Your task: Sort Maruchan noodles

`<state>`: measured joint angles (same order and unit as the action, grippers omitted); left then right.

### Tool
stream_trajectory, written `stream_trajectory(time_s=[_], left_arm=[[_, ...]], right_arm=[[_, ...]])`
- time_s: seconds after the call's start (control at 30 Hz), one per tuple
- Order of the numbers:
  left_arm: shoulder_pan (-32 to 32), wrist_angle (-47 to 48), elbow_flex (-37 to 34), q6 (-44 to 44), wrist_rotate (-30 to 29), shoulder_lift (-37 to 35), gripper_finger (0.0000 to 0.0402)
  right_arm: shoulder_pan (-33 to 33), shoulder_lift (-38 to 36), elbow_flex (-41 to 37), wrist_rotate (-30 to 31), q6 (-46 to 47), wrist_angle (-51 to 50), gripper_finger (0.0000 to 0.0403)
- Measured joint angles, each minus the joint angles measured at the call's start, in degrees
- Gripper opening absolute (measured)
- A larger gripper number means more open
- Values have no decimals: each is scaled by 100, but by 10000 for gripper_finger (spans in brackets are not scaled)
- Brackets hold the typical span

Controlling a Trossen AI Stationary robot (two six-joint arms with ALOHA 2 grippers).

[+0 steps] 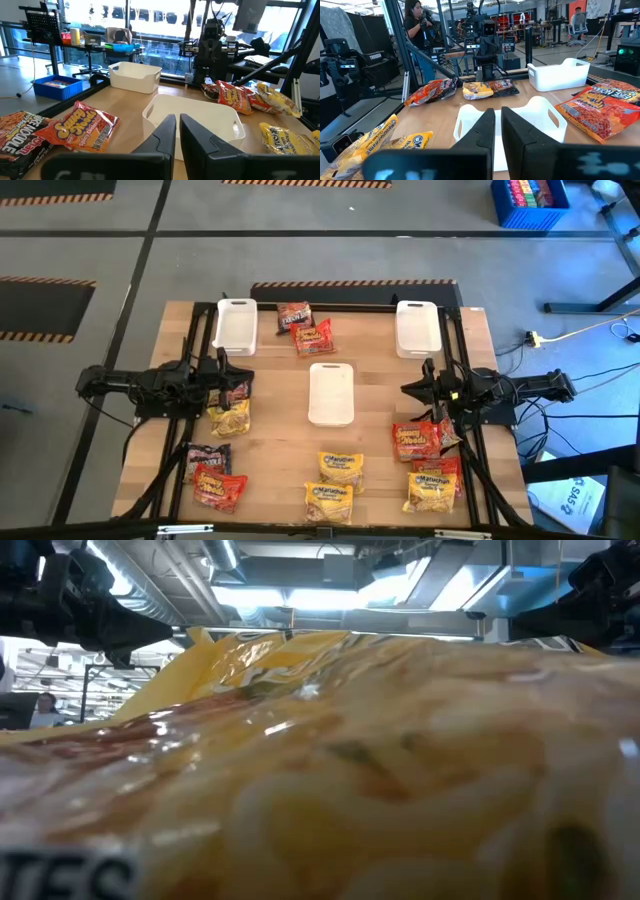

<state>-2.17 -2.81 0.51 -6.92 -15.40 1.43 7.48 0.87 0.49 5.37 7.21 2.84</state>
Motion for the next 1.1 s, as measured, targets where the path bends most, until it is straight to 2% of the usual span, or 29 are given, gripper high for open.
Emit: stream_trajectory(time_s=[0.5, 0.63, 0.73, 0.97, 1.1], left_arm=[[0, -2, 0, -2, 2, 0, 20], [0, -54, 0, 4, -117, 1, 20], [0, -148, 0, 4, -317, 1, 20], [0, -973, -2, -338, -317, 2, 20], [2, -1623, -2, 17, -601, 2, 20]], right_arm=[[0, 1, 0, 17, -5, 36, 19], [1, 1, 0, 595, -221, 105, 19], [-1, 1, 0, 723, -265, 54, 19], [-1, 1, 2, 800, -309, 214, 19], [-1, 1, 1, 837, -277, 440, 19]])
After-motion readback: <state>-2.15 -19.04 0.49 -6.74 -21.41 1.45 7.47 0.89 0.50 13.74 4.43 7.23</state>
